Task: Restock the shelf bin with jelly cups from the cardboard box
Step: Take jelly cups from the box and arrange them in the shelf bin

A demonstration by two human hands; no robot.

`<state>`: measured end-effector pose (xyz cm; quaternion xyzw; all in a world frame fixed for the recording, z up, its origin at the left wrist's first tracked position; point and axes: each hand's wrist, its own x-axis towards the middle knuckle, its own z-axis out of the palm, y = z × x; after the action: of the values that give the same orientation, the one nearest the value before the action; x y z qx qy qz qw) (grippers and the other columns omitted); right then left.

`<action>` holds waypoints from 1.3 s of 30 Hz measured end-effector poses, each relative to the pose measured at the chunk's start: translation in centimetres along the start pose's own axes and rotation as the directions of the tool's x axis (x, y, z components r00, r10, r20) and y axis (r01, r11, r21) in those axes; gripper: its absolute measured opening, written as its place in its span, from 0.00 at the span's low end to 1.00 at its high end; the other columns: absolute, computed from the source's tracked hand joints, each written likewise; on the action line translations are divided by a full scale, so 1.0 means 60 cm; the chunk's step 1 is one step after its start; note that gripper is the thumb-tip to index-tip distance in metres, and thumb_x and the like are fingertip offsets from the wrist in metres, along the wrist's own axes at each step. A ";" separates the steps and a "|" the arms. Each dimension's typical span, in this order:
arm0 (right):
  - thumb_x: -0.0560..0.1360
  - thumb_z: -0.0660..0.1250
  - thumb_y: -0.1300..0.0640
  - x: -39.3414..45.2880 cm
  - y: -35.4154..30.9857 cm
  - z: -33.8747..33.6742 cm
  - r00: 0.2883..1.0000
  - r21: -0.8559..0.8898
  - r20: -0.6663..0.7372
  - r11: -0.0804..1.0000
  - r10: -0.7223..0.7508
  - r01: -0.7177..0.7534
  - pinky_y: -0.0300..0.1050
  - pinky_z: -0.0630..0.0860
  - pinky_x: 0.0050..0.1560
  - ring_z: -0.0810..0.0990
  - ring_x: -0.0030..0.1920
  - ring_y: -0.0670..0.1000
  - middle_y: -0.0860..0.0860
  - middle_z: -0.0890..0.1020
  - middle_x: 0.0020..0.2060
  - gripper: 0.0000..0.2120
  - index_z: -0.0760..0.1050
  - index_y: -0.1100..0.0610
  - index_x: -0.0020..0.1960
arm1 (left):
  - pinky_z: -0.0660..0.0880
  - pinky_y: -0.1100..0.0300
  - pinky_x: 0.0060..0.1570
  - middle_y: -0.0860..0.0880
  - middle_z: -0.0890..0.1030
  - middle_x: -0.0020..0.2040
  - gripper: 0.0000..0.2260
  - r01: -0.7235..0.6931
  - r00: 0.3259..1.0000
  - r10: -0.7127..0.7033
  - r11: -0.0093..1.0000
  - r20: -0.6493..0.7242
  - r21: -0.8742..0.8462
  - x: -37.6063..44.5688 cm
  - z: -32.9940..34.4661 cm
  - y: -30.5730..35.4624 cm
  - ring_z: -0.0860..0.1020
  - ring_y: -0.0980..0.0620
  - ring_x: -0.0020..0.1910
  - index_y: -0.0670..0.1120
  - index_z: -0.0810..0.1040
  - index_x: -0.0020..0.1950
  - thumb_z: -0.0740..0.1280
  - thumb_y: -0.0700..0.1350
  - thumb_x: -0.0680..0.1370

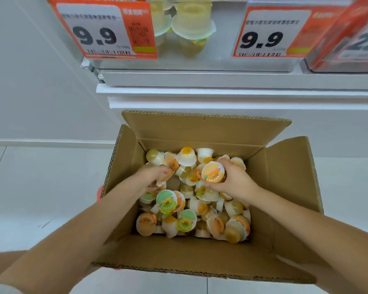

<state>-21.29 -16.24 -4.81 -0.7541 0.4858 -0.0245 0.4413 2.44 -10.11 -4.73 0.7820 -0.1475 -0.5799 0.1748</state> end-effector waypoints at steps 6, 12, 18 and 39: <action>0.70 0.71 0.41 -0.053 -0.177 -0.122 0.953 -0.262 0.127 0.917 -0.275 0.300 0.42 0.70 0.53 0.72 0.54 0.48 0.49 0.73 0.53 0.28 0.69 0.54 0.64 | 0.80 0.54 0.44 0.41 0.78 0.48 0.12 0.164 0.880 0.168 0.771 0.444 -0.615 -0.186 -0.028 0.112 0.77 0.45 0.48 0.43 0.78 0.51 0.65 0.51 0.76; 0.65 0.76 0.43 -0.119 -0.296 -0.221 0.912 -0.349 -0.052 0.863 -0.408 0.366 0.44 0.71 0.47 0.74 0.53 0.49 0.47 0.73 0.54 0.39 0.59 0.49 0.69 | 0.80 0.56 0.37 0.40 0.82 0.51 0.15 -0.015 0.739 0.481 0.713 0.472 -0.701 -0.339 -0.018 0.171 0.83 0.45 0.43 0.40 0.77 0.58 0.59 0.48 0.80; 0.62 0.79 0.49 -0.140 -0.307 -0.240 0.847 -0.043 -0.216 0.871 -0.486 0.489 0.44 0.75 0.47 0.74 0.52 0.44 0.42 0.75 0.52 0.27 0.72 0.48 0.57 | 0.80 0.58 0.44 0.36 0.81 0.54 0.19 -0.084 0.647 0.590 0.685 0.483 -0.724 -0.389 -0.026 0.179 0.83 0.43 0.43 0.40 0.78 0.59 0.72 0.44 0.70; 0.64 0.76 0.48 -0.065 -0.415 -0.420 0.775 -0.147 -0.576 0.966 -0.259 0.213 0.40 0.72 0.39 0.80 0.40 0.48 0.48 0.81 0.40 0.17 0.78 0.54 0.49 | 0.76 0.61 0.46 0.51 0.83 0.43 0.12 -0.712 0.630 0.736 0.675 -0.249 0.195 -0.393 -0.122 0.267 0.80 0.57 0.44 0.47 0.78 0.48 0.69 0.55 0.74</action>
<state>-17.41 -26.02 29.25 -0.7793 0.5011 -0.2950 0.2336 2.31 -13.51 24.49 0.7428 -0.4422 -0.3257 0.3828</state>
